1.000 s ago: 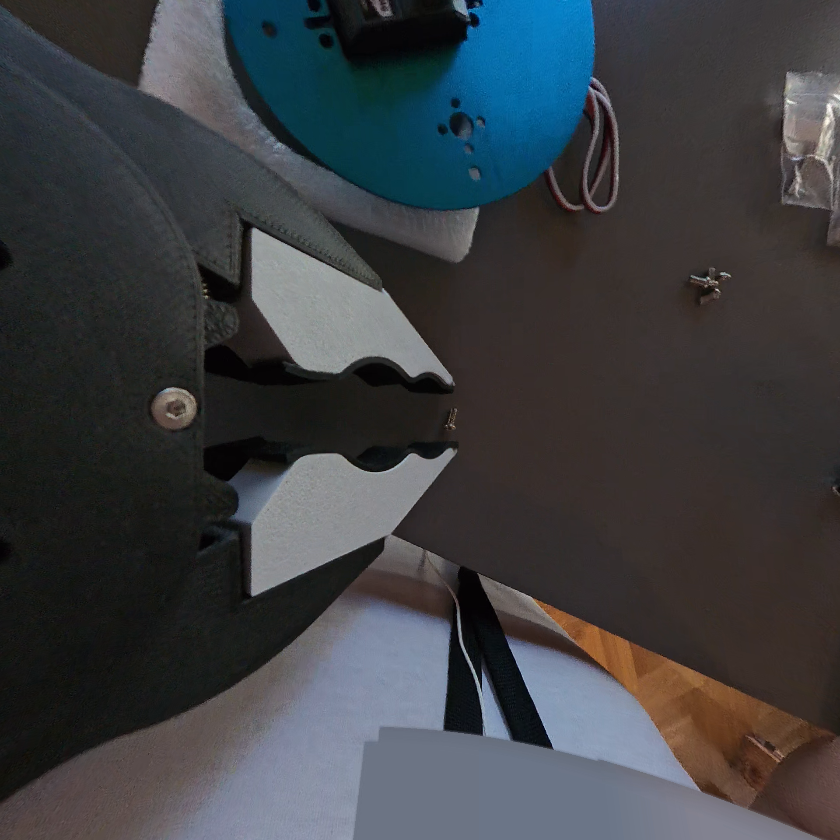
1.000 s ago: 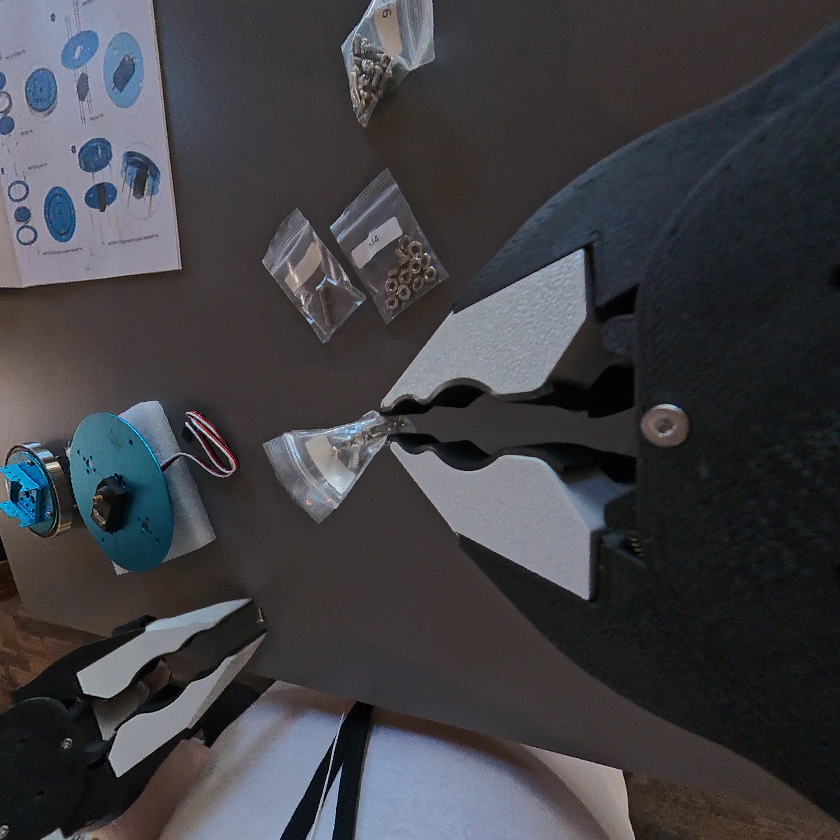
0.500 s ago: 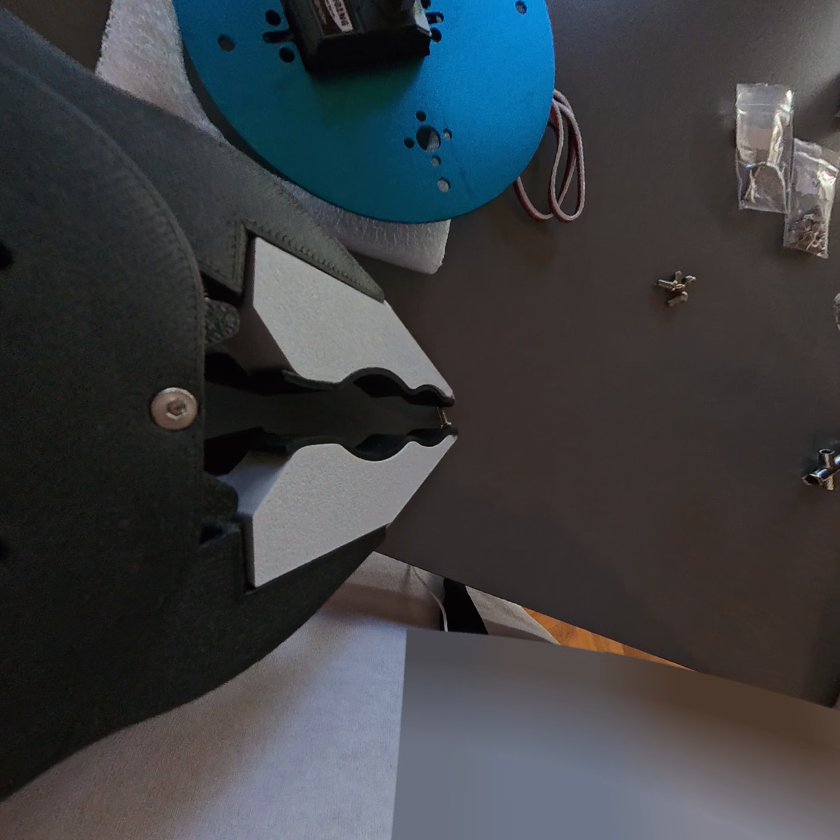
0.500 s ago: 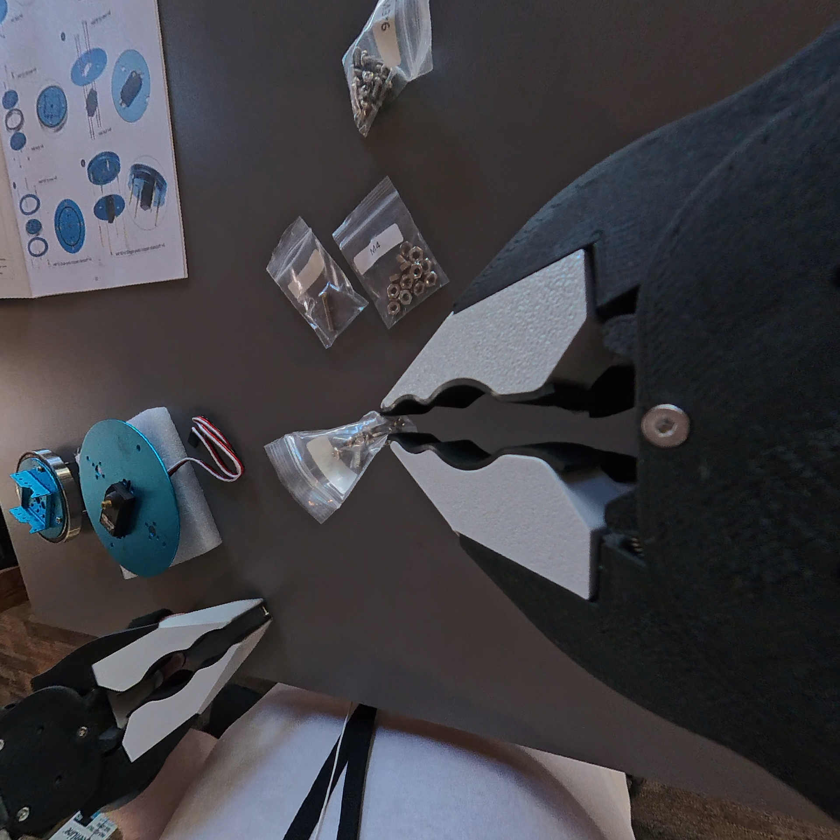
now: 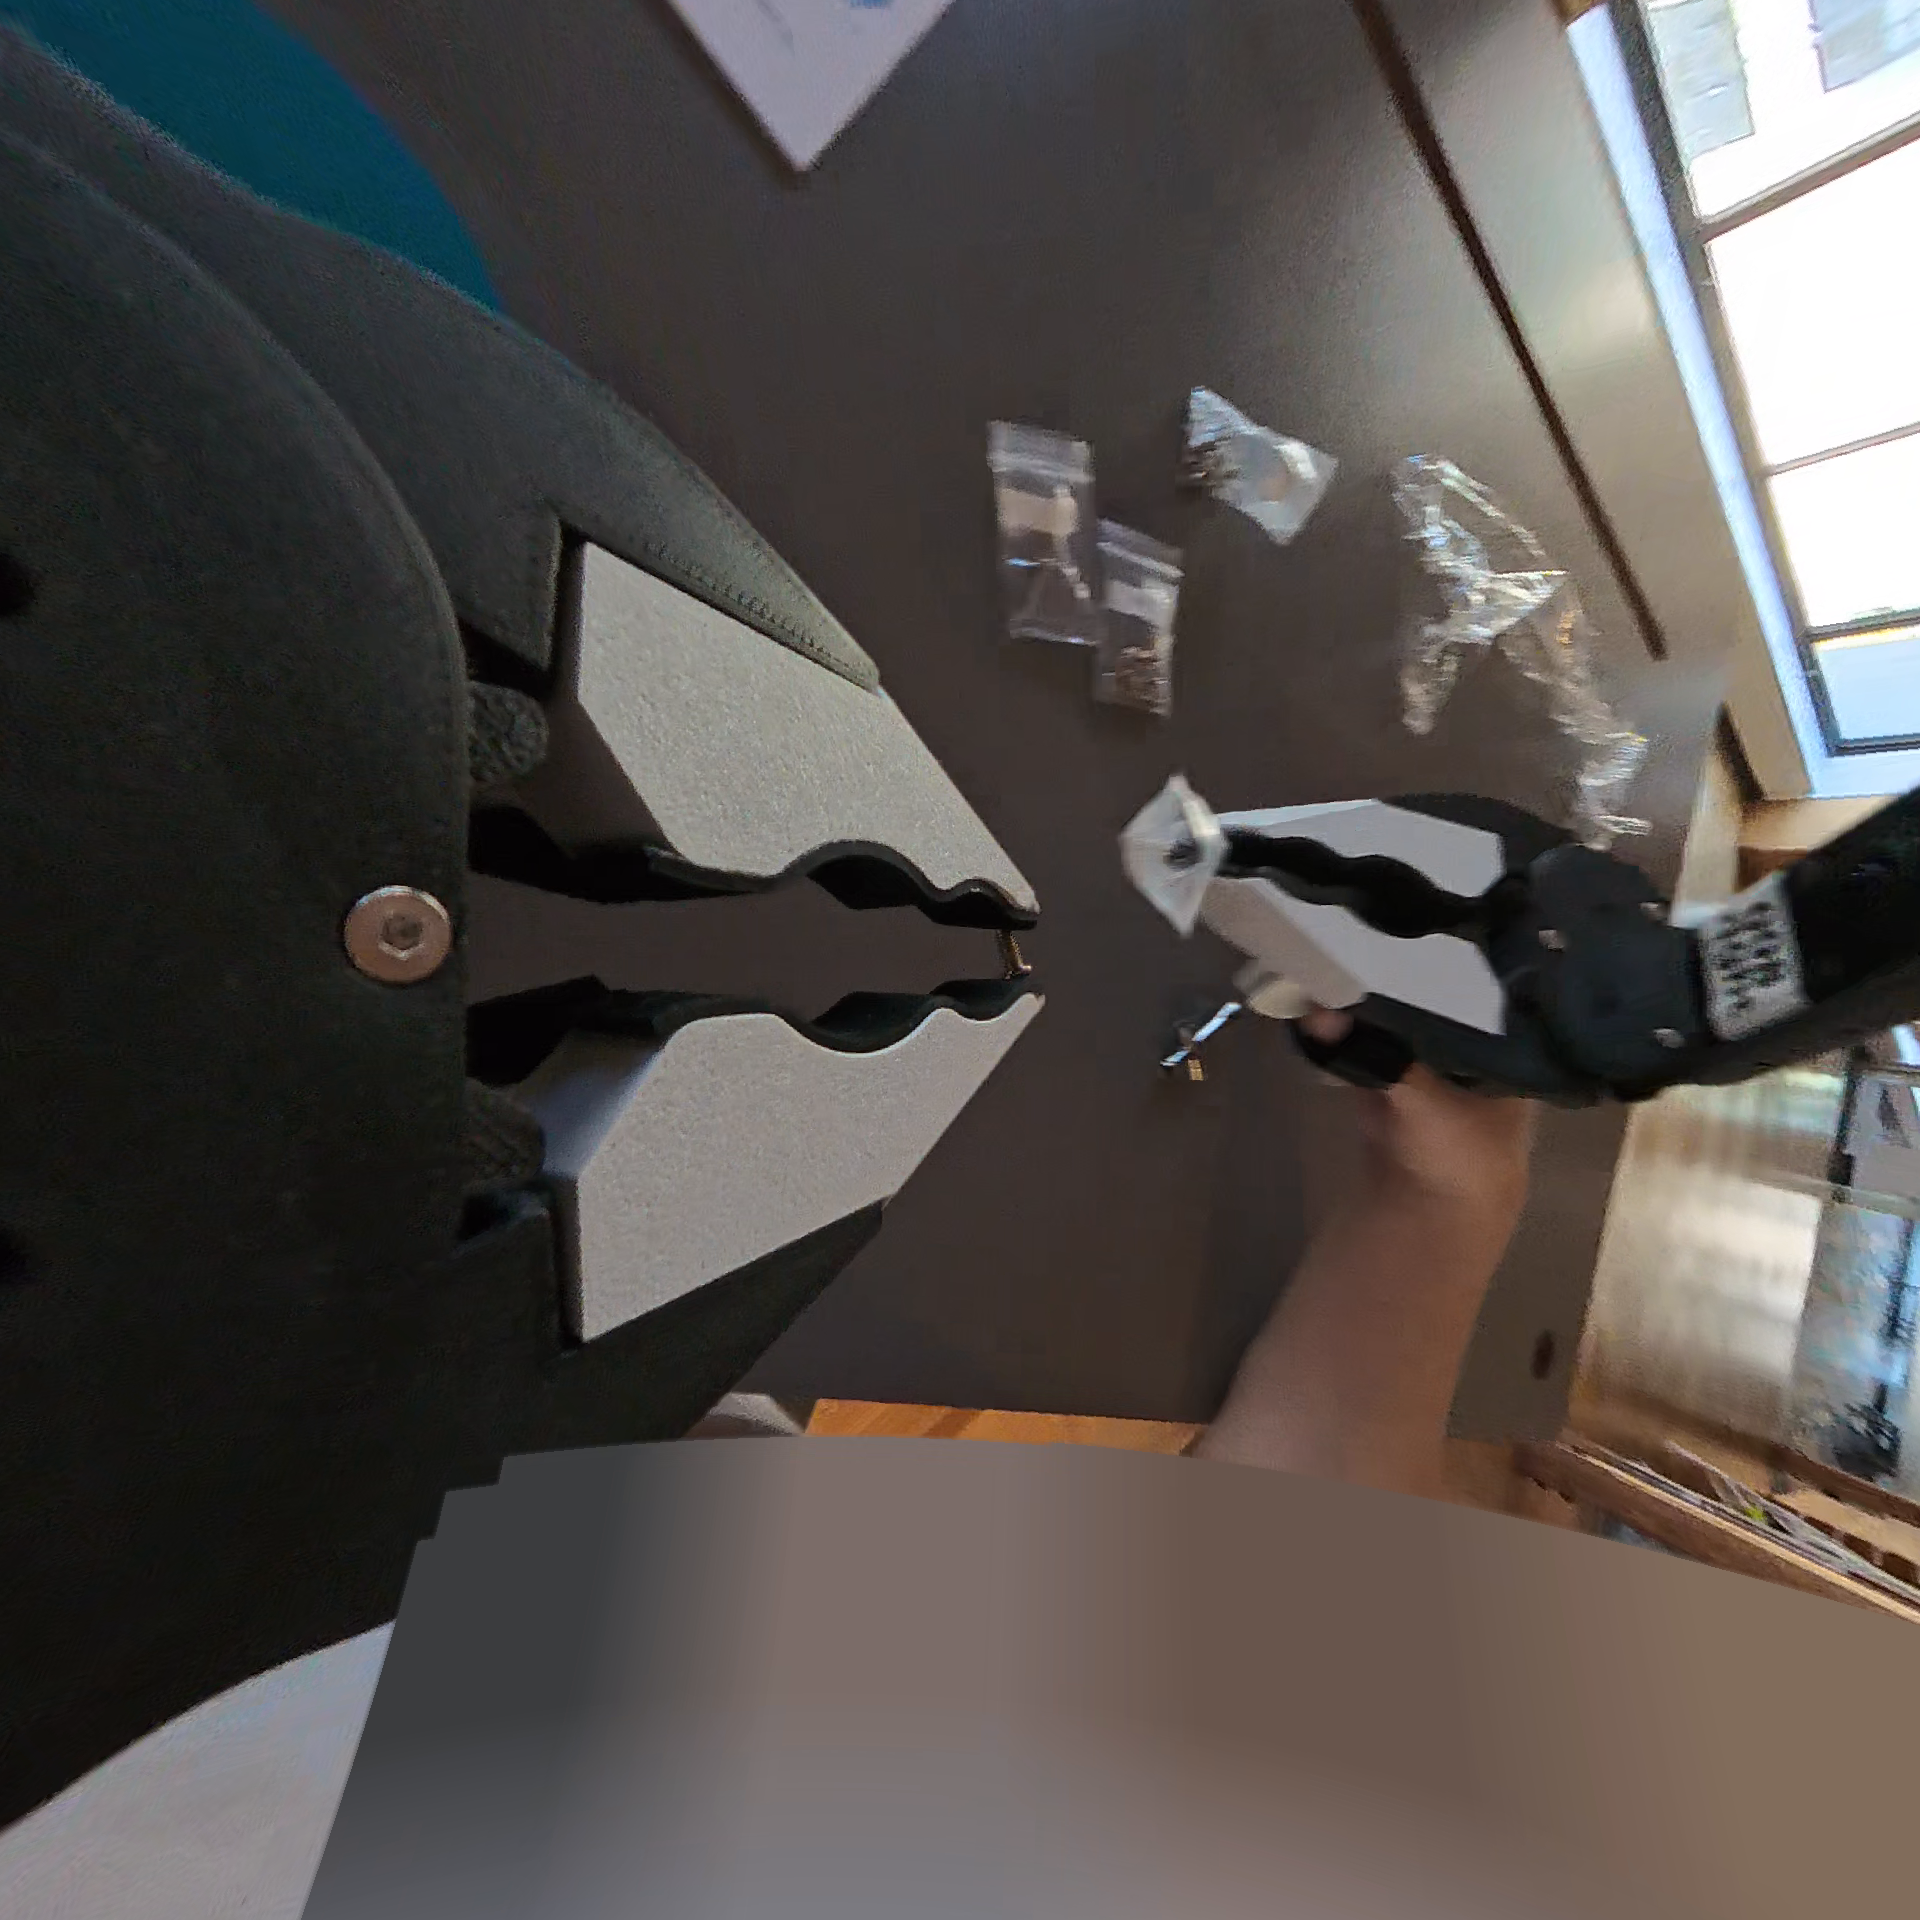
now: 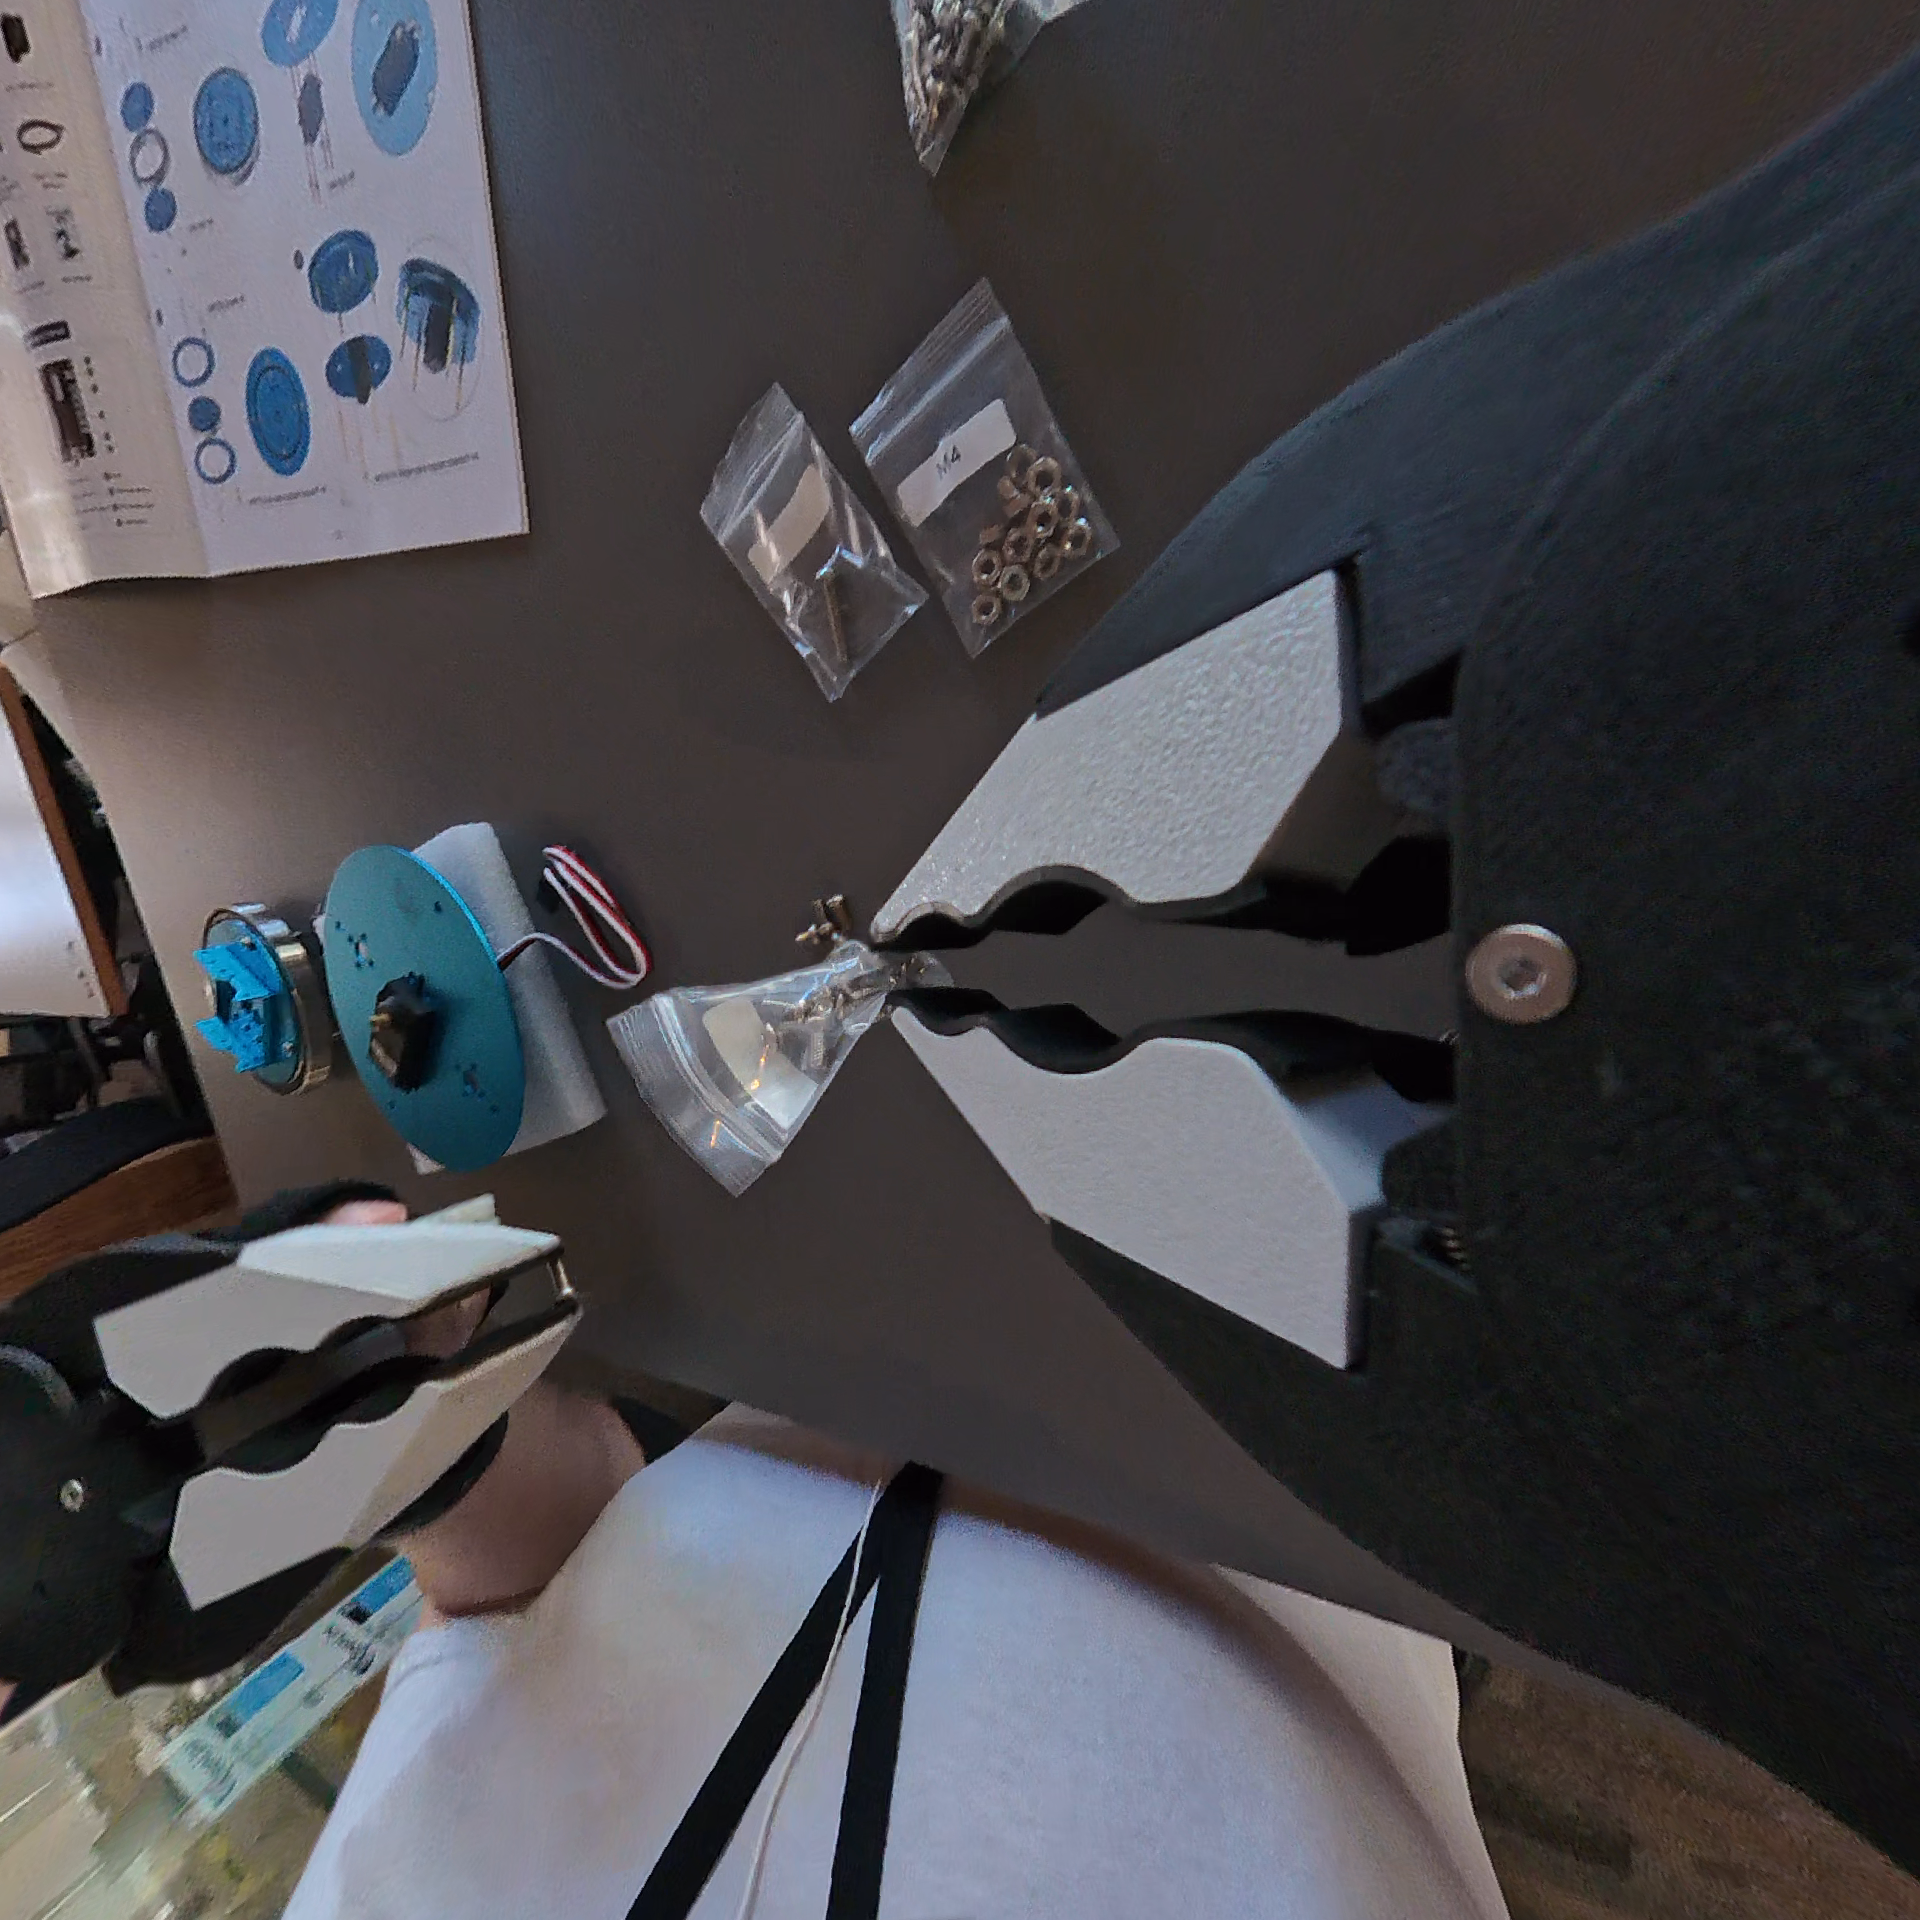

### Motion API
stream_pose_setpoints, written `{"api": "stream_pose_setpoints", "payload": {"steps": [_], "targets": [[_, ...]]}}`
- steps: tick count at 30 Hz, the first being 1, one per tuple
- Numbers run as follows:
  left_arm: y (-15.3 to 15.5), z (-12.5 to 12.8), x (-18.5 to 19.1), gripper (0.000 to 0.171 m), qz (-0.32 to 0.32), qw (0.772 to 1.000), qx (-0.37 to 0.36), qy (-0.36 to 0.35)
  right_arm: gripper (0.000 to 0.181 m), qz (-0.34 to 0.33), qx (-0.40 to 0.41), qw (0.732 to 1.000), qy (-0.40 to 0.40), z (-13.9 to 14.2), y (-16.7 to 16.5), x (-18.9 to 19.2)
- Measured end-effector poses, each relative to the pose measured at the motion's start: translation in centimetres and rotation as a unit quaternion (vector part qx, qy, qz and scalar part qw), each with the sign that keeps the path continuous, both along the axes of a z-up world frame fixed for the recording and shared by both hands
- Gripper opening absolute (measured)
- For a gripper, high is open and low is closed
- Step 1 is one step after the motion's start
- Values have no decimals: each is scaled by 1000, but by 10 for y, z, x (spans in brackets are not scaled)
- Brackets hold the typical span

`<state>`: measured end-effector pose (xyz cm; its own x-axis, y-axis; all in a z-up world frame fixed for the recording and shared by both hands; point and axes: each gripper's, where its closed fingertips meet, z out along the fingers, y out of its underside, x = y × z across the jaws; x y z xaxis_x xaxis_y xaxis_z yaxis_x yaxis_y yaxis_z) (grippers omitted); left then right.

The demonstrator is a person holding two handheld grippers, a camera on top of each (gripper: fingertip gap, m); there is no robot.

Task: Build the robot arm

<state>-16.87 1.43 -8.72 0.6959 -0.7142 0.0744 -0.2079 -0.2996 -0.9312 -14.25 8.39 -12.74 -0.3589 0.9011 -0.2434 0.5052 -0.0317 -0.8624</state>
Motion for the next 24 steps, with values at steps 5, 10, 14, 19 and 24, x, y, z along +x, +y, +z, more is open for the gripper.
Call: {"api": "stream_pose_setpoints", "payload": {"steps": [5,10,14,19,24], "targets": [[26,30,20,8,-22,997,68,4,5,16,-45,999,15,8,-7,0],[40,43,30,8,-38,996,53,-62,5,28,-95,994,36,22,-11,2],[45,52,31,8,-49,990,37,-129,5,35,-148,987,57,37,-11,3],[48,58,33,8,-51,987,35,-147,5,36,-200,977,68,49,-10,7],[53,58,32,8,-41,991,41,-119,5,29,-218,973,62,49,-9,5]]}}
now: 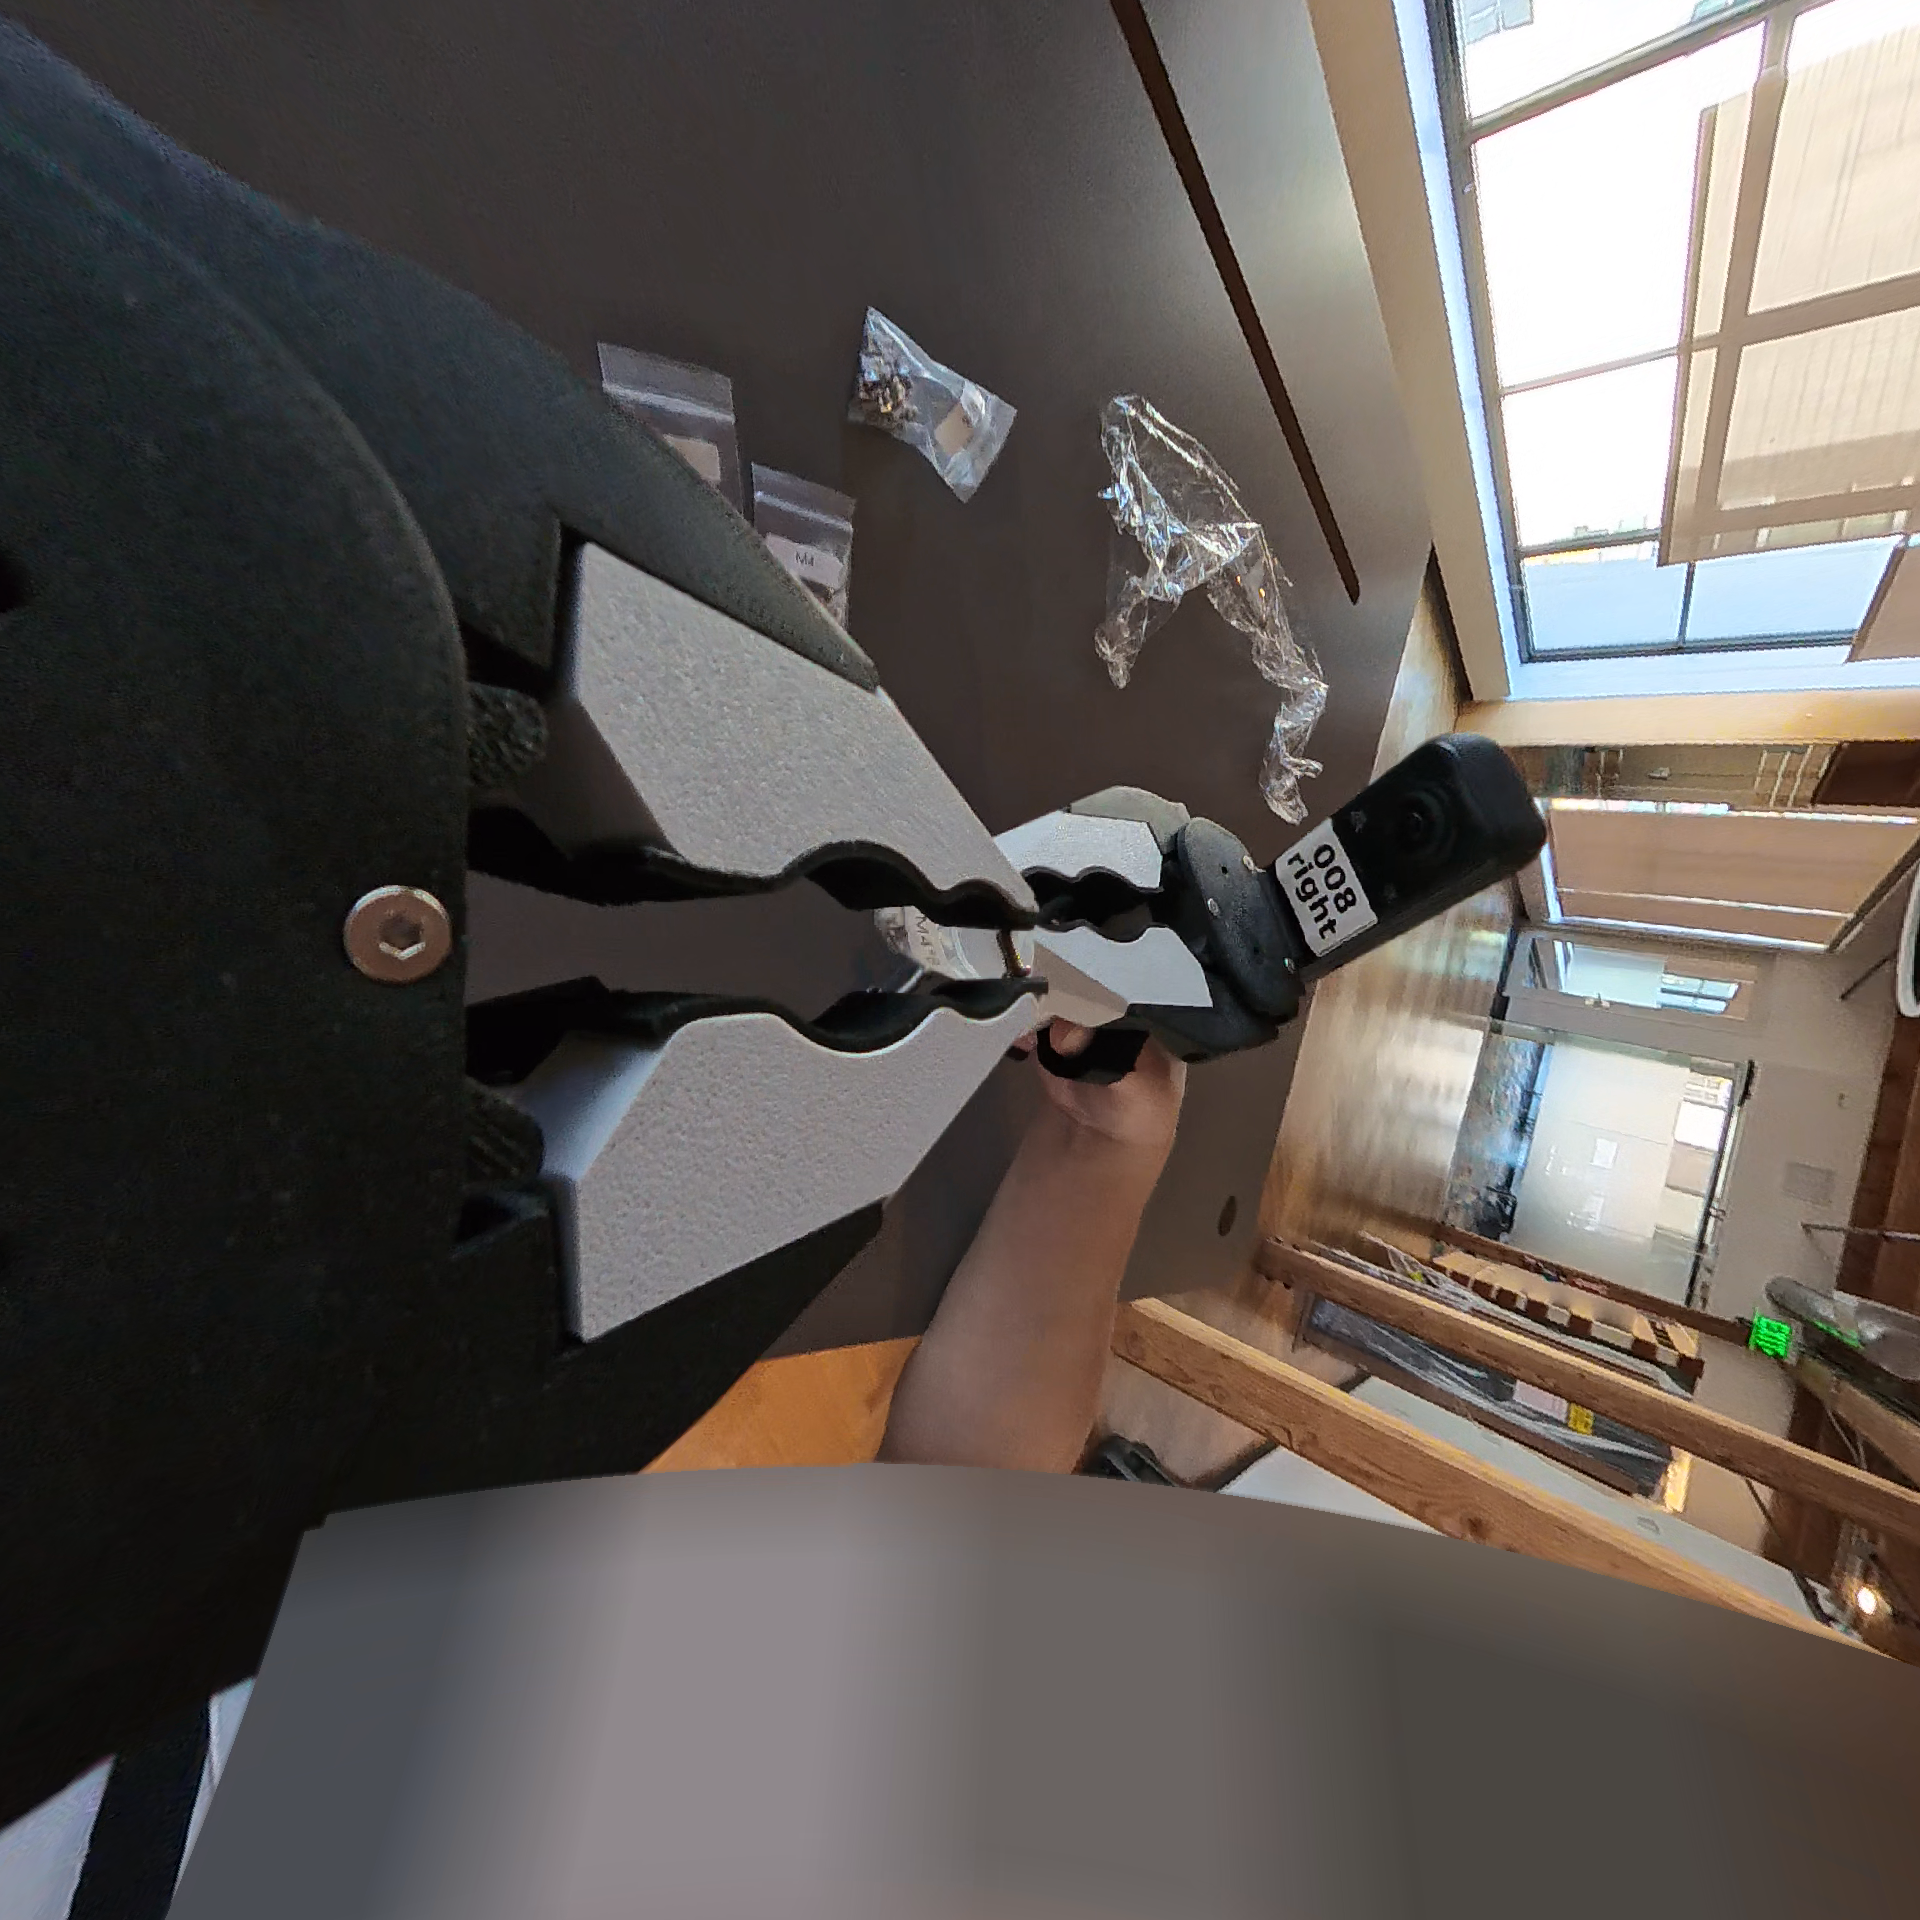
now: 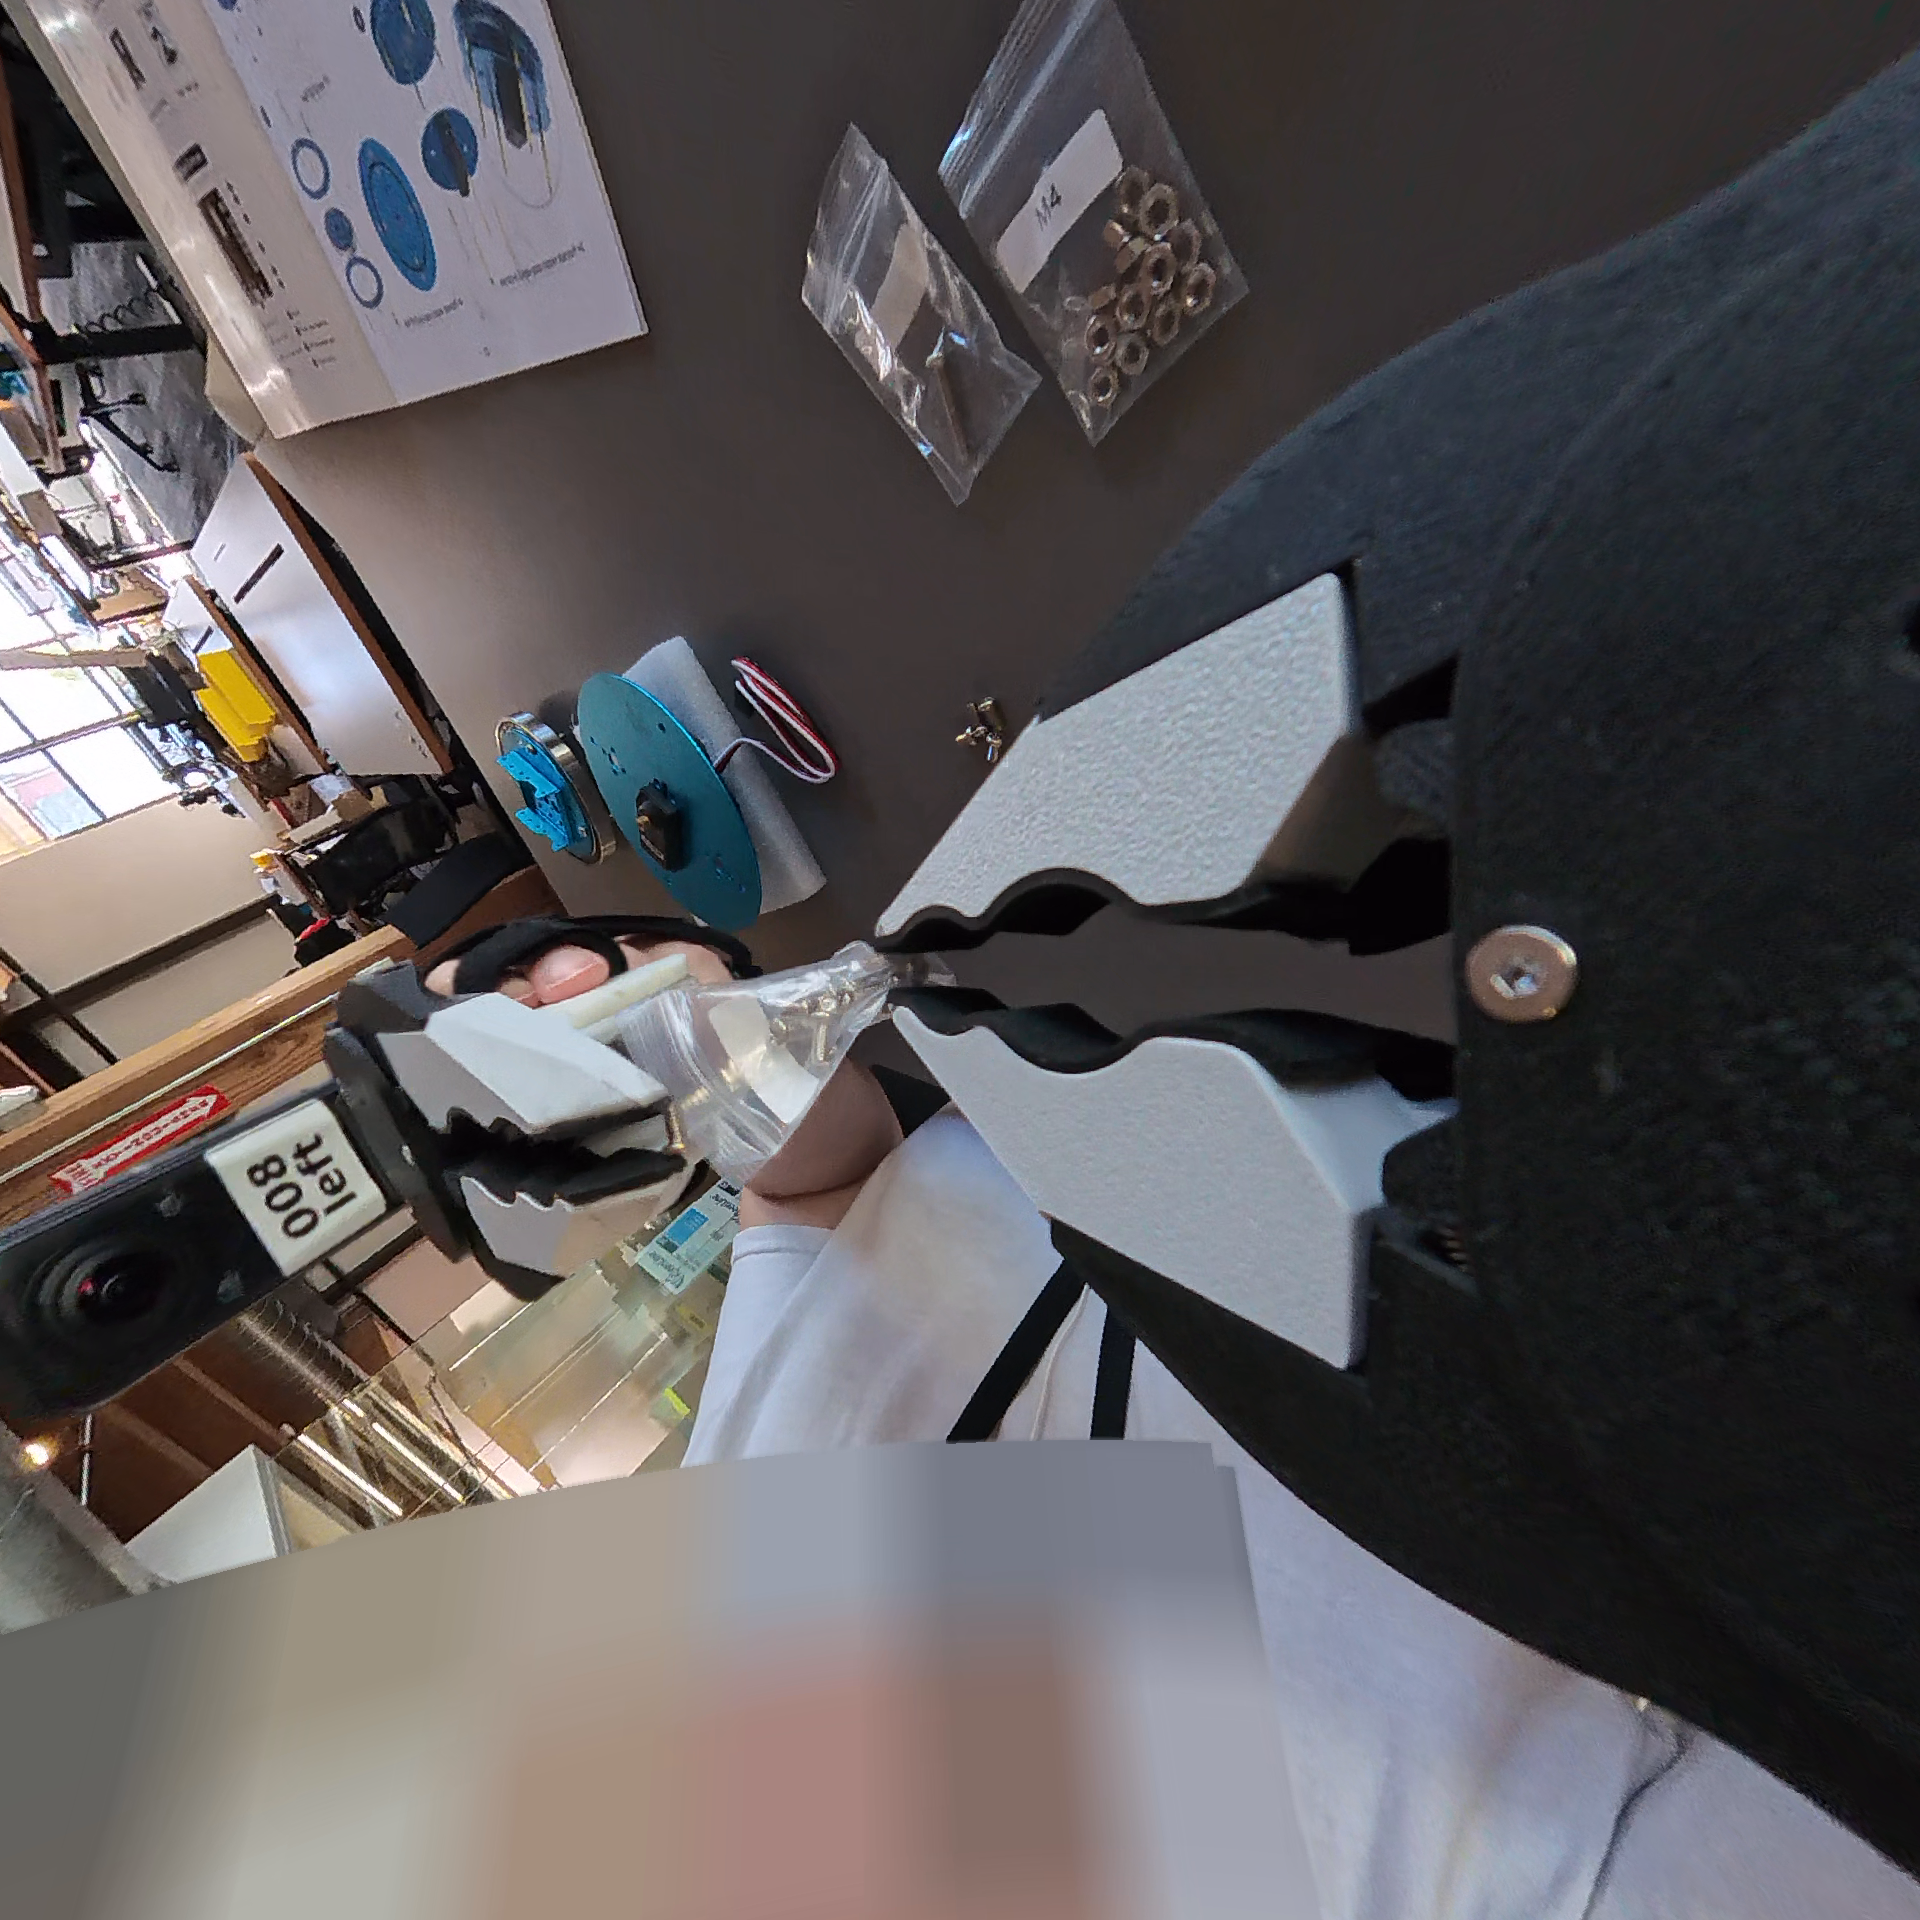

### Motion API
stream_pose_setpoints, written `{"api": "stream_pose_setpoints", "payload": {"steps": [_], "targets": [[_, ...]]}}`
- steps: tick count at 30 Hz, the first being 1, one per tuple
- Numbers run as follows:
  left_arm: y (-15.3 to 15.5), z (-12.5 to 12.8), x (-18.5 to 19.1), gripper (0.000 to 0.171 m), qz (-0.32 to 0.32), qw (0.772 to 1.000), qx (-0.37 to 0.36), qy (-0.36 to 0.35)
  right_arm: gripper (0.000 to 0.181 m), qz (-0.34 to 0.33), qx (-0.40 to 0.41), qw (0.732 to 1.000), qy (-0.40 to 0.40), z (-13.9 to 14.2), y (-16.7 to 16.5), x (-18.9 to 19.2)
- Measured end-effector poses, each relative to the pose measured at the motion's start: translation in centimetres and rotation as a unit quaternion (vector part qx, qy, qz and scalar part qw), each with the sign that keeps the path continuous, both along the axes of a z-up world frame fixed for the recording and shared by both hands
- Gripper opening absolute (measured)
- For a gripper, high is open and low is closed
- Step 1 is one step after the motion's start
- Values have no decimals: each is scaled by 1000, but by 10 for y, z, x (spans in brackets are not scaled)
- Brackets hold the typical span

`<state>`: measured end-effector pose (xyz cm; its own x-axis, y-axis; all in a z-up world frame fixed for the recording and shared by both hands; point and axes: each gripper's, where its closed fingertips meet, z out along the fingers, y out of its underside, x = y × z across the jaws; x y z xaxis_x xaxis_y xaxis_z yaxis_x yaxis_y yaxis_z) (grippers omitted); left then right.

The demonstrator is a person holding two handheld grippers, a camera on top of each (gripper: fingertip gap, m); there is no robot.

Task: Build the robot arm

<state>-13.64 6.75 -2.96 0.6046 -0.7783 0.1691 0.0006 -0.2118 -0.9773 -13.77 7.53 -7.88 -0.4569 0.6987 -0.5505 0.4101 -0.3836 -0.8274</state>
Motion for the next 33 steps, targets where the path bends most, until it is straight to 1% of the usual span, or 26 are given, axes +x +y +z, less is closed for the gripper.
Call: {"api": "stream_pose_setpoints", "payload": {"steps": [2,4,7,16,20,25,27,29,33], "targets": [[3,-1,-3,8,14,1000,-4,11,5,-4,9,1000,-3,-2,0,-1],[3,-1,-1,8,12,1000,-5,14,4,-8,7,1000,2,0,1,-2],[6,-4,-2,8,26,999,-8,29,4,-15,10,1000,0,-1,3,-2],[7,-2,-4,8,34,999,-16,12,4,-14,1,1000,1,1,3,-3],[7,-3,-4,12,34,999,-22,15,4,-14,0,1000,-2,0,3,-3],[2,4,-5,13,36,999,-12,10,4,-18,5,1000,-10,-3,6,-2],[-4,6,-9,13,39,999,-8,6,4,-31,23,999,-27,-9,14,1],[-10,4,-14,13,48,999,-8,9,4,-66,68,993,-67,-24,32,7],[-26,-21,-24,11,60,997,-37,29,4,-116,149,971,-147,-51,65,26]]}}
